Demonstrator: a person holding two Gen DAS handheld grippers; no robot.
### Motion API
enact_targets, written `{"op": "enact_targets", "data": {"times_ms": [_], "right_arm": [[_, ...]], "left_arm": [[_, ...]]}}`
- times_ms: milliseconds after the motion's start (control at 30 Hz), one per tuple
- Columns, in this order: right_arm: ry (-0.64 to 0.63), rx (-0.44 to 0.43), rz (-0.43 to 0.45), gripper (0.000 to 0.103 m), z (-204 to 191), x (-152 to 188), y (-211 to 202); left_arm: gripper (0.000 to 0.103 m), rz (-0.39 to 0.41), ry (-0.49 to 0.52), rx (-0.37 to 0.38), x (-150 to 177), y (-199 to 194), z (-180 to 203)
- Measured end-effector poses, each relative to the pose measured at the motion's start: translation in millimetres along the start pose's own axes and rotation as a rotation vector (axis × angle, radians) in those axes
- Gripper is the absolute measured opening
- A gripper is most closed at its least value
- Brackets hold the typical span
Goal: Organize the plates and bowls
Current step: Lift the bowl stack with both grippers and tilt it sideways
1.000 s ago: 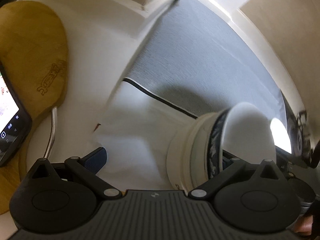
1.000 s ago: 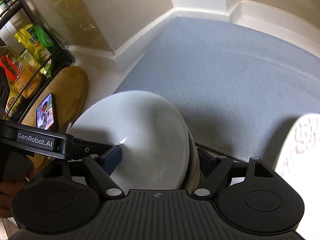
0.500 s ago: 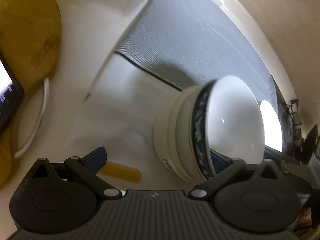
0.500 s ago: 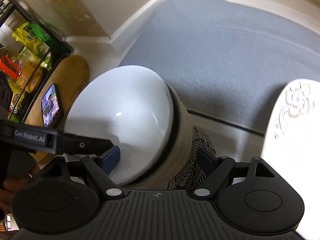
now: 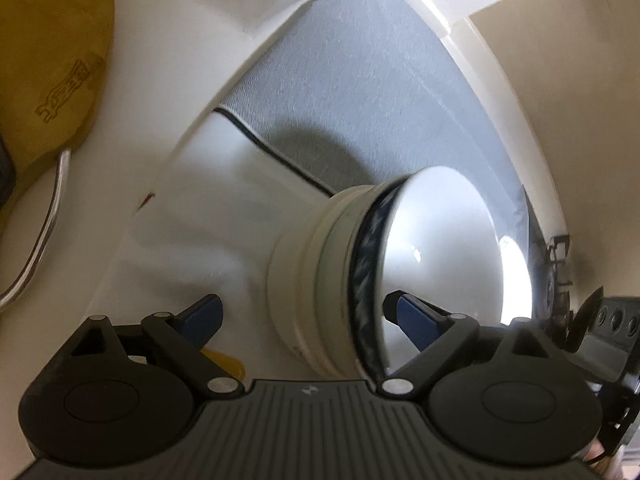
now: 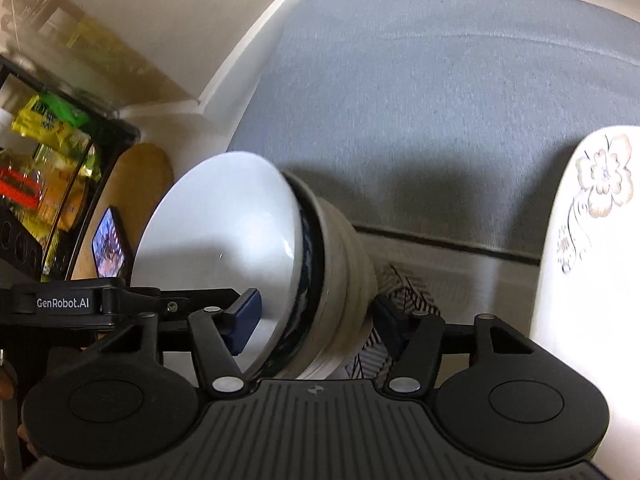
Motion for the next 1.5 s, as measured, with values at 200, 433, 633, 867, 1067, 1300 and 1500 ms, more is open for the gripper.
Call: {"op": "enact_targets", "data": {"times_ms": [200, 433, 633, 867, 1067, 1300, 1500], "right_arm": [[-0.016, -0.004, 0.044, 0.061, -2.2, -19.6, 3.6], [-0.047, 0.003, 0.04, 0.059, -5.1, -38.6, 4.0], [-0.076, 0.031, -0.03, 0.074, -11.0, -16.3, 2.2], [-0.055, 0.01, -0.075, 0.076, -10.1, -2.5, -5.5], [0.017, -0.049, -0.123, 0.058, -2.4, -2.2, 1.5], [0.058, -0.072, -0.11, 0.053, -0.7, -6.8, 5.4], [0.078, -0.062, -0.075, 0.052, 2.7, -12.9, 5.2]], "left_arm": [[0.096, 0.045, -0.005, 0.019, -20.1, -8.9, 6.6], [0.099, 0.058, -0.005, -0.004, -33.2, -12.9, 9.2], [0.103, 0.017, -0.004, -0.04, -13.6, -13.0, 5.8], [0.103, -0.045, -0.022, -0.006, 9.6, -8.0, -2.0], [0.102, -0.067, -0.027, 0.031, 13.3, 3.1, 0.2], [0.09, -0.066, -0.018, 0.1, 7.6, 5.2, 2.9], [0.088, -0.029, -0.02, 0.086, -4.6, 1.7, 5.6]]}}
Point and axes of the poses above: each gripper's, at about its wrist camera, not at the fingertips, and y roughly the way its jaws point, z to its right, x to its underside, the point moved 4 cm from there along y, roughly the way its jaws point, and after that the axes turned 15 degrees about -z, right-handed, at the moved point
